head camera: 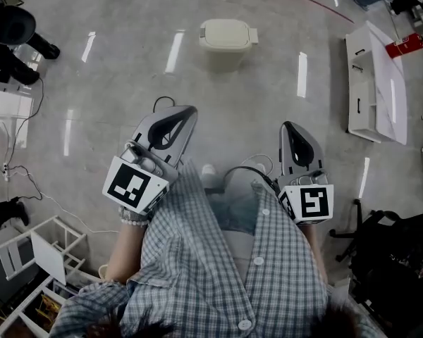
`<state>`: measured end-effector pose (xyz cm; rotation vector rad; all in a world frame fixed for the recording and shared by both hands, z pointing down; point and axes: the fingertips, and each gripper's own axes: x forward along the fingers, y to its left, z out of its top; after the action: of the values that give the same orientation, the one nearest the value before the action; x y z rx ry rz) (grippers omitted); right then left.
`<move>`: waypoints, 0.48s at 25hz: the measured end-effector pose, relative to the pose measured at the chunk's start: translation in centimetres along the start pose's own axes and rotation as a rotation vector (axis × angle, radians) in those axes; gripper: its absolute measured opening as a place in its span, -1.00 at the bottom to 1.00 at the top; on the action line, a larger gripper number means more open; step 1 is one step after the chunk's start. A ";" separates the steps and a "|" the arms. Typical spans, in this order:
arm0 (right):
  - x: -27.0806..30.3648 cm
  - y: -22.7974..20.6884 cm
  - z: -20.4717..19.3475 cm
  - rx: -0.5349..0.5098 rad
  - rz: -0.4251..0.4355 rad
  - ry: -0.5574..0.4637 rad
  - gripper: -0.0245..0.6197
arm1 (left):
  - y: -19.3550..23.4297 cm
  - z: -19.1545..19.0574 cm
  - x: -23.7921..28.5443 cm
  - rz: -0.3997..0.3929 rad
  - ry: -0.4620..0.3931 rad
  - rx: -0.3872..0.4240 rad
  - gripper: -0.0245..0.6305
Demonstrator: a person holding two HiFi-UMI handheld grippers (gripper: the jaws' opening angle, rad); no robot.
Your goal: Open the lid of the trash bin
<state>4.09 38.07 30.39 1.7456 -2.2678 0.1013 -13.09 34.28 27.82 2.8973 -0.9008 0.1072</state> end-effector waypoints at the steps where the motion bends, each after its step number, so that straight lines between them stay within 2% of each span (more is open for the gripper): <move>1: 0.1 0.0 0.0 -0.002 0.000 0.002 -0.87 | 0.1 -0.1 -0.1 0.004 -0.001 -0.004 -0.91; 12: 4.0 -1.1 -0.6 0.001 0.083 0.016 -0.87 | 2.5 -0.6 1.5 0.090 0.014 -0.022 -0.91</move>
<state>4.36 34.17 31.84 1.6451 -2.3293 0.1318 -13.32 31.47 28.74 2.8324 -1.0226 0.1239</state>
